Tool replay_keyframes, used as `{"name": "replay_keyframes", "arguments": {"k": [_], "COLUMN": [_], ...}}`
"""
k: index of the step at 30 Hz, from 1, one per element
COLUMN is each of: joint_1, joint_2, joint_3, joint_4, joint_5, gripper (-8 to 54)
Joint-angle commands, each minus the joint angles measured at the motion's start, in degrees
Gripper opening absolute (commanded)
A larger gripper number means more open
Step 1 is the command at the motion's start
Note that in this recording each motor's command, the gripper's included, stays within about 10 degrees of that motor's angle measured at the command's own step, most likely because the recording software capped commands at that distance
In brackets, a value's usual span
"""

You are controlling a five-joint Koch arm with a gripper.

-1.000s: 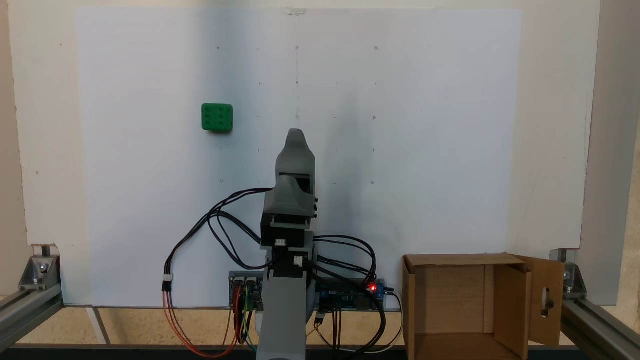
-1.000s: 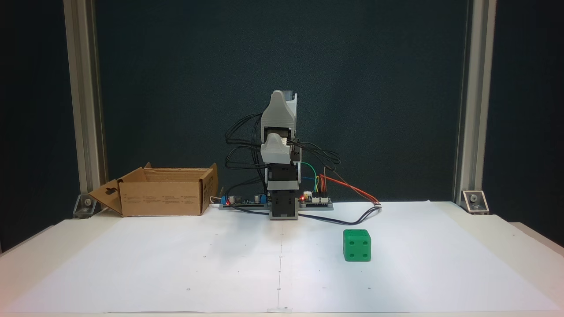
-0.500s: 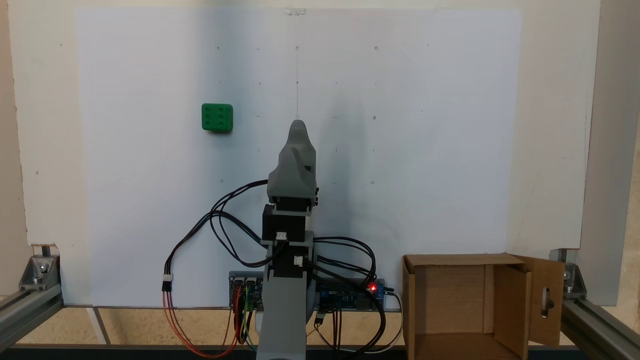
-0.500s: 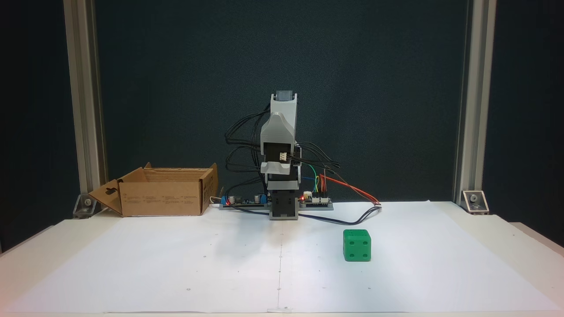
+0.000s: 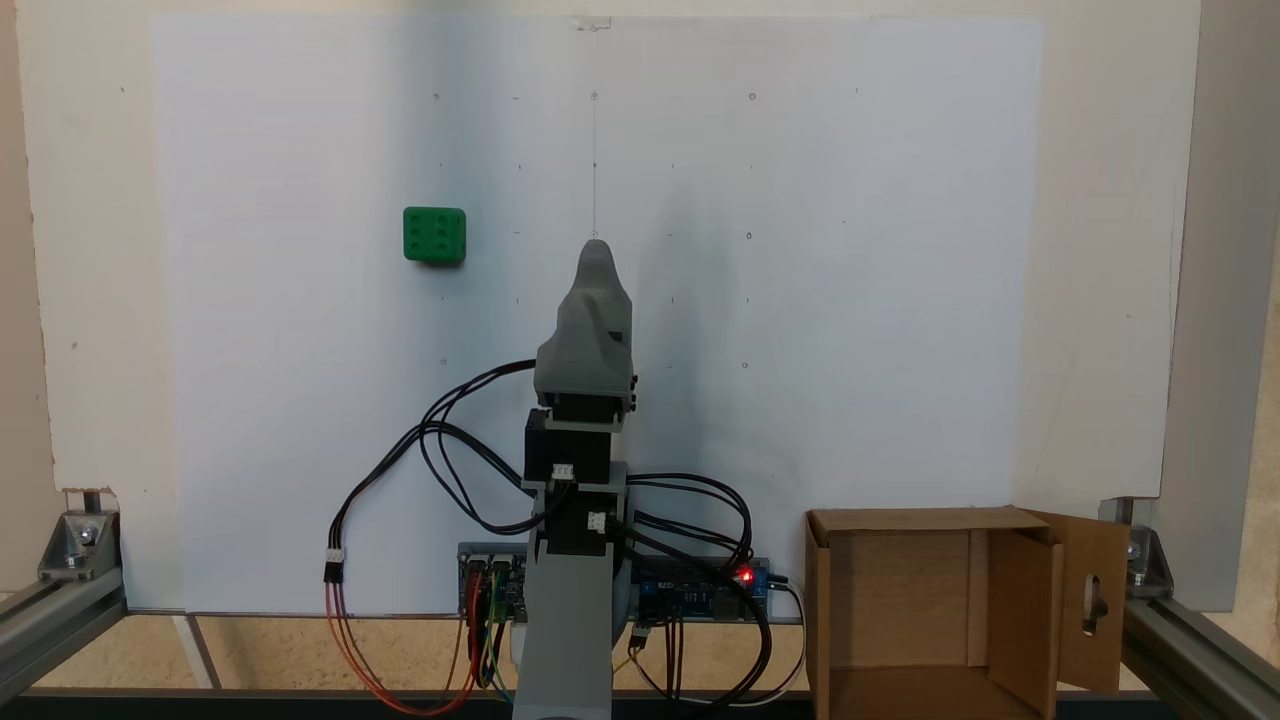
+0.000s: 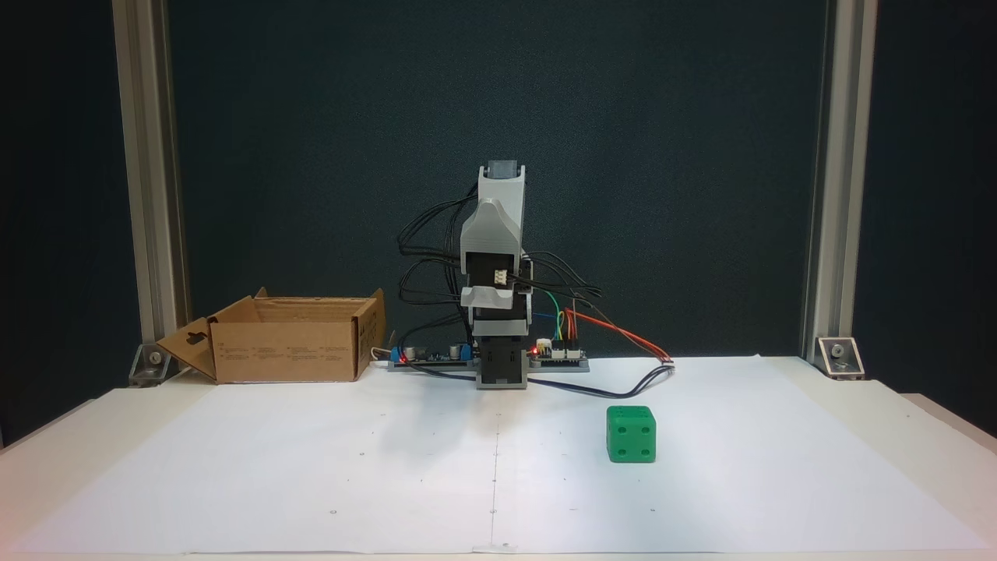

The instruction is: Grasp a green dice and put it in the bin.

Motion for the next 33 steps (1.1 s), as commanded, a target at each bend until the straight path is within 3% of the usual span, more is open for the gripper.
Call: {"name": "replay_keyframes", "arguments": {"k": [1, 14, 33], "joint_1": [0.0, 0.0, 0.2], "joint_2": [6.0, 6.1, 6.1], "joint_3": [2.9, 1.4, -19.3], "joint_4": [-0.6, 7.6, 70.1], "joint_5": [-2.2, -2.2, -0.6], "gripper": [43.0, 43.0, 43.0]}}
